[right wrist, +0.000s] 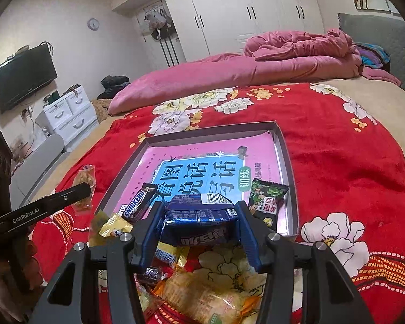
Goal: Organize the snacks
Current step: 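Lift and carry the blue packet over the tray while the left tool carries the pastry bag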
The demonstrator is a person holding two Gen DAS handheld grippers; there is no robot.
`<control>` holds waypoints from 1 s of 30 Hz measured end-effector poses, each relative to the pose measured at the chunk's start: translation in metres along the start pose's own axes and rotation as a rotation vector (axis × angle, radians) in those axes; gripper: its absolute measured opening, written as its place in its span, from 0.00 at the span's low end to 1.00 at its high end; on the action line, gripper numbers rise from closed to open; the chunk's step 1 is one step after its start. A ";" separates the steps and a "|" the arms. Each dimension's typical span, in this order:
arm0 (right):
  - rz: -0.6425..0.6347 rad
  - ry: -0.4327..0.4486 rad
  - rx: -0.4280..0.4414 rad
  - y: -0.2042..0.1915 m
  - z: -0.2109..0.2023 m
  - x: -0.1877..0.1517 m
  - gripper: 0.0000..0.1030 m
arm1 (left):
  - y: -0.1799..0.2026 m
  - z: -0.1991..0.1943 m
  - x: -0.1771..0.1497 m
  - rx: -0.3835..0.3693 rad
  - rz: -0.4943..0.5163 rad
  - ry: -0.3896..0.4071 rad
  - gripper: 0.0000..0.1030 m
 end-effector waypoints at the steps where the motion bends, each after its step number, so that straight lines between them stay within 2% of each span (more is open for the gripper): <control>1: 0.001 0.001 -0.002 0.001 0.000 0.001 0.52 | 0.000 0.001 0.000 0.002 -0.001 -0.001 0.38; 15: 0.018 0.013 -0.035 0.017 0.009 0.012 0.52 | -0.014 0.023 0.009 -0.004 -0.056 -0.017 0.38; 30: 0.013 0.003 -0.053 0.021 0.022 0.014 0.52 | -0.021 0.050 0.015 0.036 -0.044 -0.040 0.38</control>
Point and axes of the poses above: each gripper's, at about its wrist camera, not at the fingertips, and z roughly the way its jaws point, y to its right, x to its top, the point moved 8 cm from there along z, roughly the way its jaws point
